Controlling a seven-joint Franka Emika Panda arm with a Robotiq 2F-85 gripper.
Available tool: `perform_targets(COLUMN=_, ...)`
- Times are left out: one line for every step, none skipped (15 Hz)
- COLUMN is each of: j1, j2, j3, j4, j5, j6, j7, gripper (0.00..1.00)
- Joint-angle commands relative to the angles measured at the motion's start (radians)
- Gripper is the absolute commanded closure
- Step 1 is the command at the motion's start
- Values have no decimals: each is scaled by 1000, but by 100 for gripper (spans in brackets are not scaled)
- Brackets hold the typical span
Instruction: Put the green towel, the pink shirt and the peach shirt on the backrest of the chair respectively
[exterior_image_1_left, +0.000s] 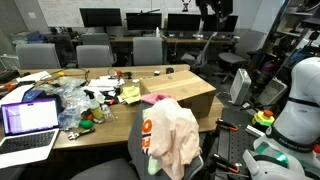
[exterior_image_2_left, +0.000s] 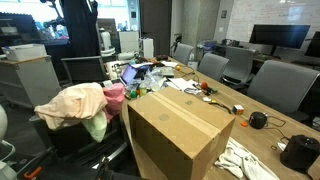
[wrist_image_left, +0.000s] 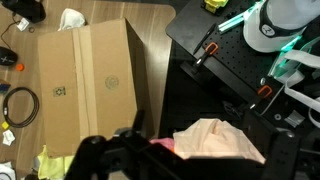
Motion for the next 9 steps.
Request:
perform_targets(j1=-26, j2=-80, j3=-71, j4=-91, j5=38, j6=69, j7=-11, gripper=0)
perform_targets(j1=-33, j2=-90, j3=-89, j4=-109, j5=48, j6=82, j7=-8, gripper=0)
perform_targets(j1=-45, j2=-103, j3=-110, j4=-137, j5=62, j6=108, j7=14, gripper=0)
perform_targets(j1=-58, j2=-109, j3=-129, j4=-158, j5=83, j6=130, j7=31, gripper=0)
perform_targets(j1=-73, j2=-125, j3=-149, j4=-193, j5=104, j6=161, j7=46, gripper=0)
perform_targets(j1=-87, j2=-133, j3=-166, j4=-221, j5=118, j6=191, j7=53, gripper=0)
perform_targets(j1=-105, j2=-147, j3=-189, j4=-261, j5=149, j6=228, j7=71, gripper=0)
perform_targets(j1=-121, j2=-159, j3=-205, j4=-292, j5=171, j6=258, j7=82, gripper=0)
perform_targets(j1=-135, j2=-174, j3=-226, j4=-329, j5=197, j6=298, j7=80, gripper=0)
